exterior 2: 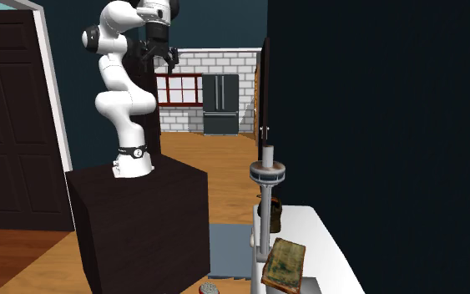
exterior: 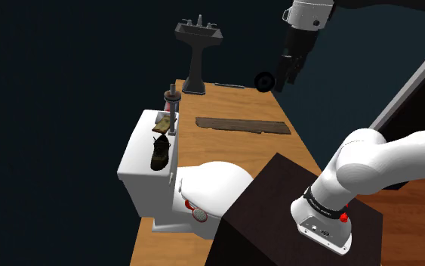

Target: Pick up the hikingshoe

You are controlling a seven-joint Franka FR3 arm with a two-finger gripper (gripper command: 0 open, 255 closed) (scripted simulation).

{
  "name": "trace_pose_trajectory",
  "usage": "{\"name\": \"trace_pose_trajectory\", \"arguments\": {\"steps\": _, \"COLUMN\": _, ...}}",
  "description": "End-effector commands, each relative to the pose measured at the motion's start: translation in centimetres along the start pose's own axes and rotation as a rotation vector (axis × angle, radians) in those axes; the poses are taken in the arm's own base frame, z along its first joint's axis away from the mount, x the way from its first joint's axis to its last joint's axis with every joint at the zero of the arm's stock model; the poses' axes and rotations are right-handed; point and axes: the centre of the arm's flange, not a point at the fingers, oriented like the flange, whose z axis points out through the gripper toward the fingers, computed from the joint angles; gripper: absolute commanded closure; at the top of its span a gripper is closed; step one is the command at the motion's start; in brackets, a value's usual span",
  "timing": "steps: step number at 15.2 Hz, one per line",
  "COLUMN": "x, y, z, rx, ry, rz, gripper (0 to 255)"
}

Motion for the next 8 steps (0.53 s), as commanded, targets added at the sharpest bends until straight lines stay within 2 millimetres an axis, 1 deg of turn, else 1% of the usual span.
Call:
{"name": "trace_pose_trajectory", "arguments": {"steps": 1, "x": 0.0, "y": 0.0, "z": 0.0, "rx": 0.0, "ry": 0.0, "rz": 0.0, "gripper": 0}}
{"name": "trace_pose_trajectory", "arguments": {"steps": 8, "x": 6.1, "y": -1.8, "z": 6.3, "rx": 0.017, "ry": 0.019, "rz": -0.053, "gripper": 0}}
